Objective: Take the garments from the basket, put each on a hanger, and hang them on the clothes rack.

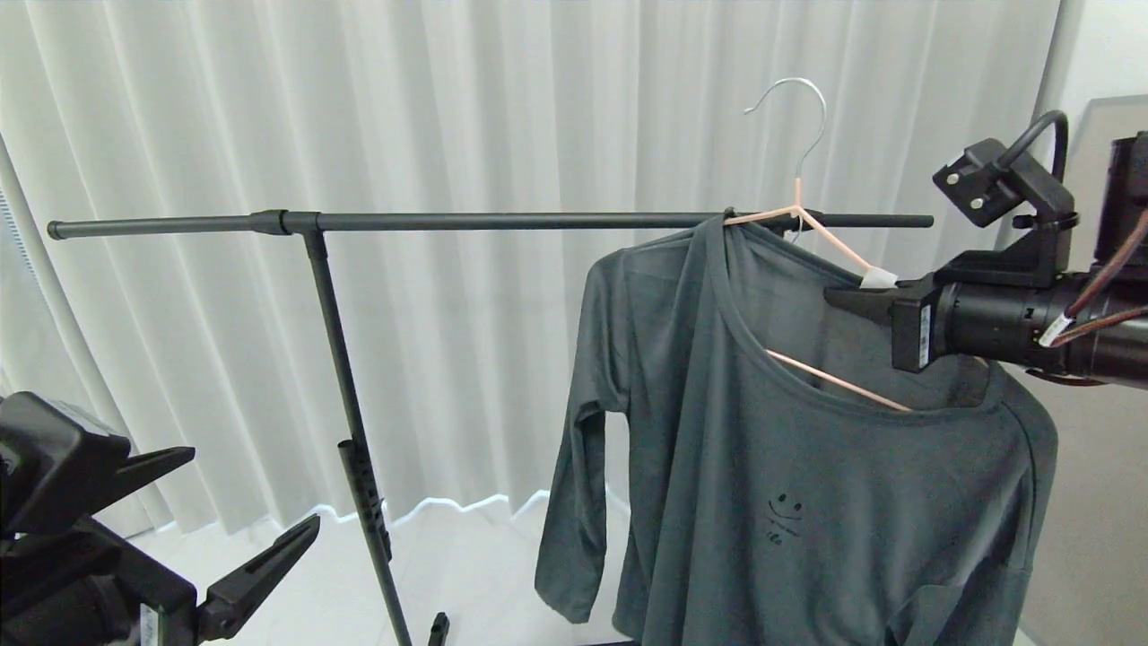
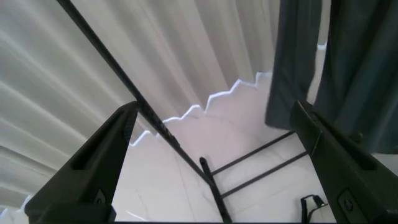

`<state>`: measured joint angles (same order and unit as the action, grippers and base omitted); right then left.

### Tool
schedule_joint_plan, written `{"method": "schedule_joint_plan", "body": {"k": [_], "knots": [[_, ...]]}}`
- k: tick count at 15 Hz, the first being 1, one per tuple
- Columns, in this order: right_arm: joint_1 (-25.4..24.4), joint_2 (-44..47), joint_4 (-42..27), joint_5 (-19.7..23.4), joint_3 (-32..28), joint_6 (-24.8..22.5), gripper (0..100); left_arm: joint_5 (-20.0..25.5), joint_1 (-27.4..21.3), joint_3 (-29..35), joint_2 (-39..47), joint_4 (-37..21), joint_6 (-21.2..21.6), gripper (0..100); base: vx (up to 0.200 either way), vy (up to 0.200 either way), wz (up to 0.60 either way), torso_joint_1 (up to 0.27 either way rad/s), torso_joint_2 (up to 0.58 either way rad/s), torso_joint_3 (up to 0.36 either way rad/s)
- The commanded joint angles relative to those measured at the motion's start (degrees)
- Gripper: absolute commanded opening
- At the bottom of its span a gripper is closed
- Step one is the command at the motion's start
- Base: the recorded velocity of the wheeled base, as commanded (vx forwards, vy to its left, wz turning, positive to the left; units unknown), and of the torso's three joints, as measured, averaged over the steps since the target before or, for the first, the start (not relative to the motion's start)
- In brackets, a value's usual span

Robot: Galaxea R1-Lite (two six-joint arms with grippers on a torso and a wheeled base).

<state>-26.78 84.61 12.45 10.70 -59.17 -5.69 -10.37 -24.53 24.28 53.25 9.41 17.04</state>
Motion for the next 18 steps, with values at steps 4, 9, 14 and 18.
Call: {"method": "schedule_joint_plan", "body": {"k": [4,9,14,18], "knots": [[0.0,3.2,1.4,-0.1,0.0,-0.1,0,0.0,0.0,0.1,0.5,0.0,0.0,100,0.2,0.0,0.0,0.007,0.0,-0.001],[-0.8,5.1,1.4,-3.1,0.2,-0.1,0,0.1,0.0,-0.1,0.4,0.0,0.0,100,0.2,0.0,0.0,0.005,0.01,0.0],[-2.8,10.8,1.4,-7.4,-2.3,0.2,0,0.2,-0.1,-0.2,0.4,0.0,0.1,100,0.12,0.0,0.0,0.0,0.0,0.001],[-3.2,17.3,1.2,-11.6,-8.2,2.3,0,0.2,-0.2,-0.2,0.3,0.0,0.2,100,0.0,0.0,0.0,0.0,0.0,0.0]]}}
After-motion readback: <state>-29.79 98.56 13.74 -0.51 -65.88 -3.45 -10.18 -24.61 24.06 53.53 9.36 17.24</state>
